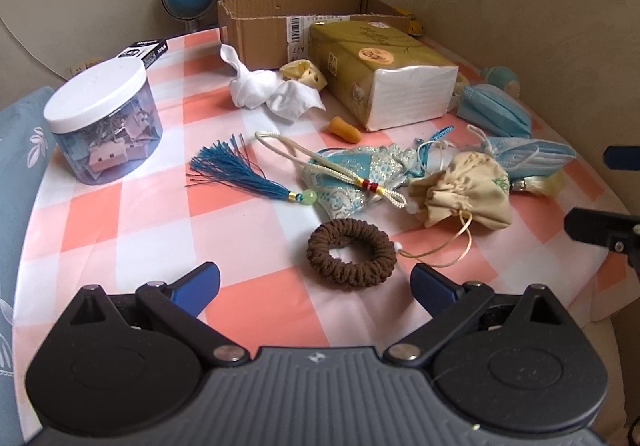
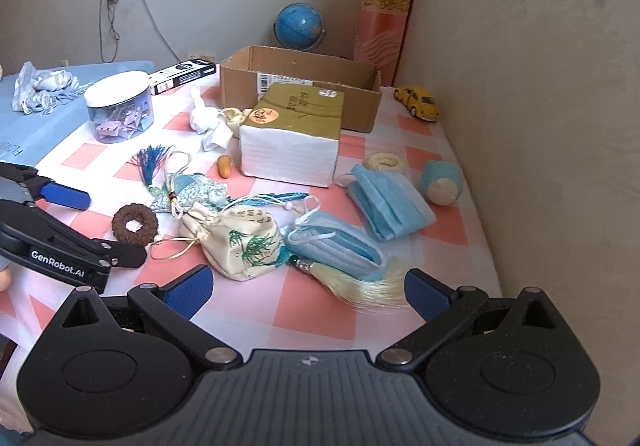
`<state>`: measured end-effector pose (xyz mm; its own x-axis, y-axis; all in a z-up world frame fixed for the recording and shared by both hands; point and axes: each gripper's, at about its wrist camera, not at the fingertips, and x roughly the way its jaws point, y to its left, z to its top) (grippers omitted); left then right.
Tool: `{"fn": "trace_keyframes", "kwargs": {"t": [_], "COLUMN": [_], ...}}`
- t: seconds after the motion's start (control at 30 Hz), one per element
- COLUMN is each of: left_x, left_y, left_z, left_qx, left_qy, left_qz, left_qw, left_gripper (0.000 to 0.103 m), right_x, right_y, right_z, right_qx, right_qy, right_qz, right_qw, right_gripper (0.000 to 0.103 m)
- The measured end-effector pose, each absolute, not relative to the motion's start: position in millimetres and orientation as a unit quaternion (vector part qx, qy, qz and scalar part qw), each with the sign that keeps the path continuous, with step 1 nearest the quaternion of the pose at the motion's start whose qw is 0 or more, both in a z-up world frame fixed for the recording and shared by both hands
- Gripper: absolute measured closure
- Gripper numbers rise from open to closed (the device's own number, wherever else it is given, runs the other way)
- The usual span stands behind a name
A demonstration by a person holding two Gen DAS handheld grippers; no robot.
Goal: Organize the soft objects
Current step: 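Lower the left gripper onto the brown braided ring and close it, then grasp the cream drawstring pouch with the right gripper while the left gripper holds the ring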
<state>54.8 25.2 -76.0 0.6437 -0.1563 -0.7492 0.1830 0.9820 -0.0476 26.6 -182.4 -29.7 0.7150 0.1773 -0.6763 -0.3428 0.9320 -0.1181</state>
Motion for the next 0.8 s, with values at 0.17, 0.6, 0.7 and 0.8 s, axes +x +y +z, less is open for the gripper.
{"fn": "trace_keyframes", "kwargs": {"t": [0.17,0.6,0.7,0.8], "left_x": [58,56,52,47], "left_y": [22,16,22,34], "left_z": [-76,-70,-69,-68], "left_qx": [0.029,0.056,0.054,0.044], "left_qy": [0.403,0.385,0.387,0.39], "left_qz": [-0.108,-0.15,-0.143,-0.128], "left_qw": [0.908,0.909,0.909,0.911], "left_gripper": [0.014,0.058,0.058,0.058], "right_x": [31,37,39,42], "right_y": [-181,-167,-162,-157], "right_z": [-36,-48,-49,-51], "right_qx": [-0.114,-0.127,-0.127,-0.129], "right_qy": [0.359,0.377,0.378,0.382], "right_qz": [0.162,0.185,0.194,0.205], "right_qw": [0.912,0.899,0.896,0.892], "right_gripper": [0.0,0.0,0.0,0.0]}}
